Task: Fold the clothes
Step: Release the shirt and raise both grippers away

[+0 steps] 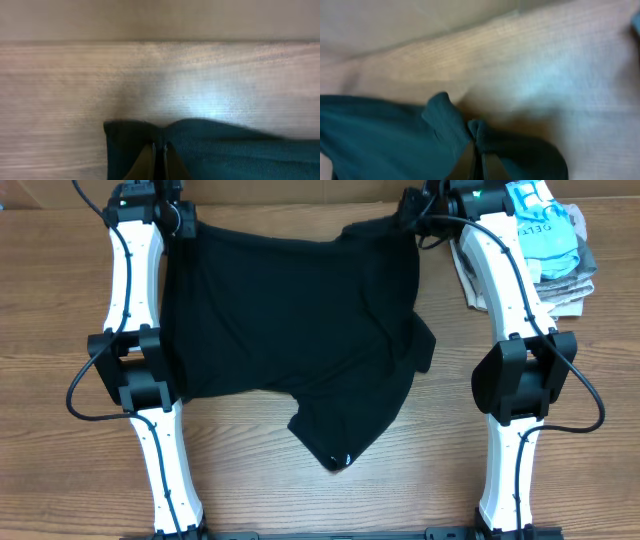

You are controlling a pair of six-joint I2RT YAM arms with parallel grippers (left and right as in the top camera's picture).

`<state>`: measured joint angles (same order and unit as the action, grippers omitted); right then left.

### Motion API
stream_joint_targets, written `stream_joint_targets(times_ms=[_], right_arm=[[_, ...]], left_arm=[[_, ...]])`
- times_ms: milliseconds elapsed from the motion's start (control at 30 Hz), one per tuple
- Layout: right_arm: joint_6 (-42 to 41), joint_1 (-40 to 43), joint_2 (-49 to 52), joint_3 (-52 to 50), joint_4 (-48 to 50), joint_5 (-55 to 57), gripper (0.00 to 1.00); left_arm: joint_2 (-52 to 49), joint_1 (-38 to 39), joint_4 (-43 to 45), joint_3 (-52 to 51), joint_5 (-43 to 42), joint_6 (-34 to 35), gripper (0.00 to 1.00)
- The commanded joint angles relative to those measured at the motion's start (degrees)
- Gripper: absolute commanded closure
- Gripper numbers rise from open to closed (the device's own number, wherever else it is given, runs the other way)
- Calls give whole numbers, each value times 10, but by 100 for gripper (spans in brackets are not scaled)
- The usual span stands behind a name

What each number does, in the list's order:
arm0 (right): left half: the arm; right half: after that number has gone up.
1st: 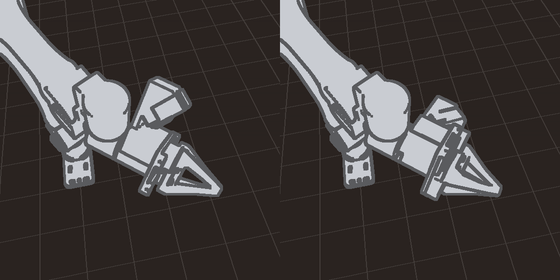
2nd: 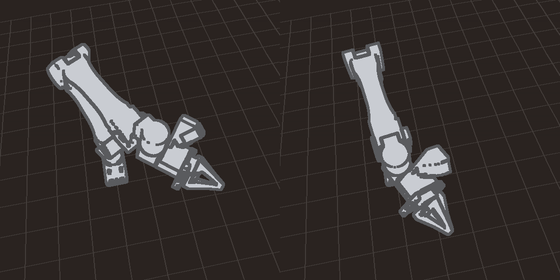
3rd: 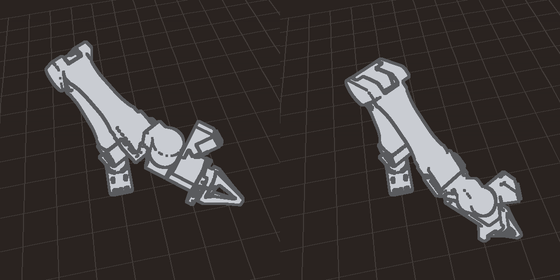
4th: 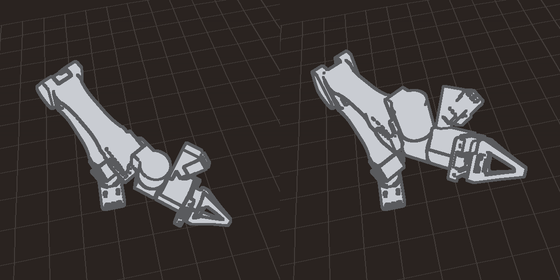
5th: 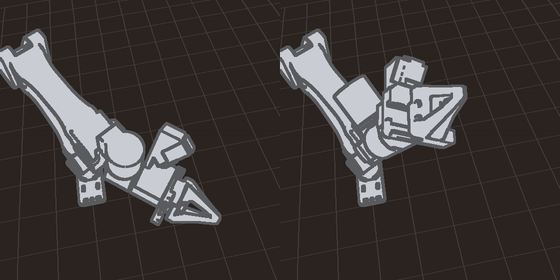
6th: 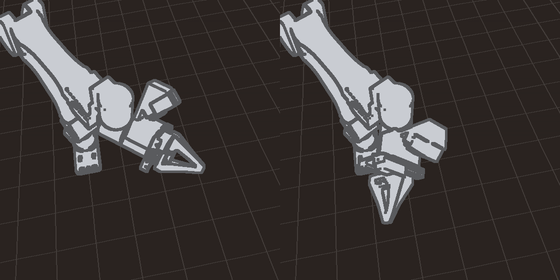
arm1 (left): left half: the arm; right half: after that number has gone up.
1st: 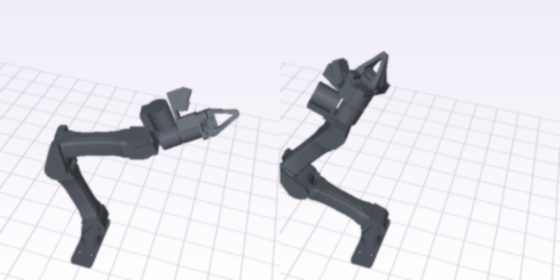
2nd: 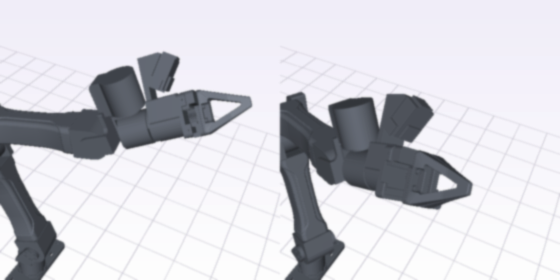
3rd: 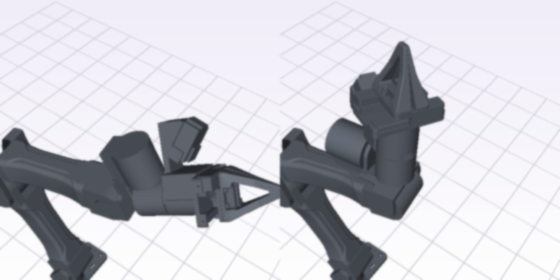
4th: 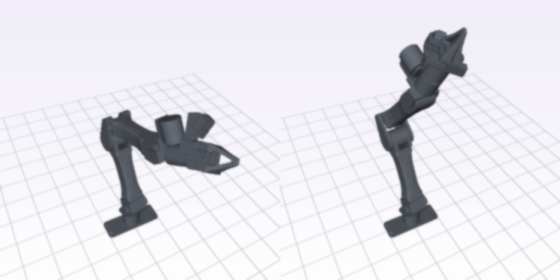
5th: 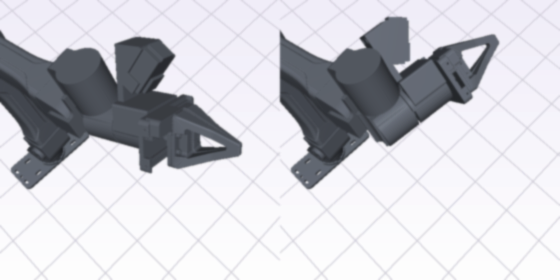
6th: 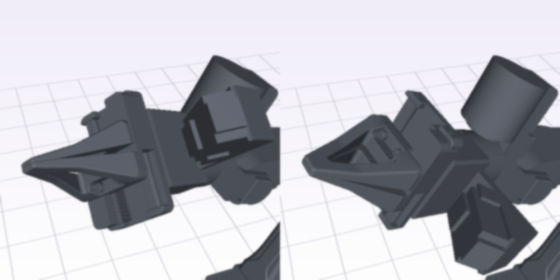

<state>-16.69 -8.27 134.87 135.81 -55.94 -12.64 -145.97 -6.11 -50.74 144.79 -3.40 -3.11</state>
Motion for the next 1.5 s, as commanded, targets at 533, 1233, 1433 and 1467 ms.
stream_joint_targets(times_ms=[533,1233,1433,1467], right_arm=[[64,24,-9,159,-255,-95,96],[108,-6,-9,-39,-405,-67,96],[110,-20,-9,-120,-385,-65,96],[110,-22,-9,-132,-382,-65,92]], left_arm=[[18,-7,-247,216,85,23,92],[17,-10,-422,128,100,16,96],[17,-10,-423,66,100,8,90],[17,-10,-424,60,100,3,80]])
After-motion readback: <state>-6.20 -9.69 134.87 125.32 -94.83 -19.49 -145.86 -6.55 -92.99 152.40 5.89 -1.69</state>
